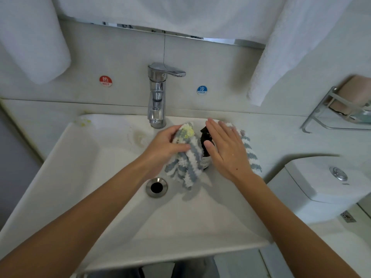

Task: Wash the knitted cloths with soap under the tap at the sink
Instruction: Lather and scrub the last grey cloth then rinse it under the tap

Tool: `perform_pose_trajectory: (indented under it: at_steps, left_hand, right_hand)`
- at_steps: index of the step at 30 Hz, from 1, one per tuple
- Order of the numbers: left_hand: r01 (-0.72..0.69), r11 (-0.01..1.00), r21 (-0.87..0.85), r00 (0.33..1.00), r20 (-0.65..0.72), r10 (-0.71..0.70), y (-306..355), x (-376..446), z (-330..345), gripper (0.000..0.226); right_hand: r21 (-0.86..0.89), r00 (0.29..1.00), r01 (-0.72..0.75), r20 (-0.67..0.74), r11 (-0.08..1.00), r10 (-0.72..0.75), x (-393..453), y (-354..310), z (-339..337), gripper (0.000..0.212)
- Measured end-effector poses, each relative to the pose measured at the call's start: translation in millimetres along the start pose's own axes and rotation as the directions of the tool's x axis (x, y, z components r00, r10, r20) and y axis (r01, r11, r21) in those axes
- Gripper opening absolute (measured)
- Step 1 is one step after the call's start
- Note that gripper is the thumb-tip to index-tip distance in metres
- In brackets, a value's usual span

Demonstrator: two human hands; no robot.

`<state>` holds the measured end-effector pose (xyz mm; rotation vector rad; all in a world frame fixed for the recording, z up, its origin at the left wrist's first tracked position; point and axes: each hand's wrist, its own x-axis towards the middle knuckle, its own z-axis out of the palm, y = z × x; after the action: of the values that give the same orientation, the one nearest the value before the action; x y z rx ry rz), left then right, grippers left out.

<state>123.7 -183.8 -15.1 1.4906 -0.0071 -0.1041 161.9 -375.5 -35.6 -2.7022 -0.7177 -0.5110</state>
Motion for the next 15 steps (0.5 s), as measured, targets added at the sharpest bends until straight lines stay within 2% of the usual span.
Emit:
perform_pose_trajectory:
  at_steps: [1,3,6,7,9,12,14,15]
  left_hand:
    - [0.004,1.000,0.007,1.000,0.021,-0.004,1.7,-2.6,-4.9,0.049]
    - [0.015,1.000,0.021,0.998,0.055,-0.016,3.9,-8.0,-14.0,0.048]
    - [0.027,1.000,0.009,0.998,0.065,-0.027,3.0,-14.3,-25.1,0.048]
    - [0.030,1.000,-0.006,0.998,0.059,-0.030,1.7,-15.0,-28.2,0.049]
    - [0.029,0.999,-0.043,0.999,0.029,-0.028,0.2,-15.3,-33.9,0.049]
    - [0.022,0.997,-0.069,1.000,-0.008,-0.023,0.3,-13.1,-43.8,0.049]
    - [0.009,0.999,-0.045,0.999,-0.033,-0.010,1.2,-11.9,-49.8,0.049]
    - [0.000,1.000,-0.030,0.999,-0.046,-0.002,1.2,-10.9,-52.5,0.049]
  right_hand:
    - [-0.008,1.000,-0.010,0.003,1.000,0.010,1.3,-2.1,-3.5,0.086]
    - [0.001,0.996,-0.011,-0.089,1.000,0.011,4.0,-10.2,-11.2,0.074]
    - [0.079,0.943,0.123,-0.319,0.989,-0.092,3.8,-35.6,-18.1,0.056]
    - [0.119,0.930,0.170,-0.347,0.978,-0.119,2.3,-46.8,-15.9,0.051]
    - [0.230,0.959,0.157,-0.269,0.960,-0.093,-0.8,-71.5,-10.3,0.047]
    - [0.395,0.997,-0.041,-0.047,0.918,0.065,5.2,-91.0,3.9,0.055]
    - [0.496,0.972,-0.231,0.145,0.837,0.183,16.3,-92.4,13.8,0.060]
    - [0.582,0.939,-0.338,0.264,0.739,0.222,21.5,-92.1,18.7,0.057]
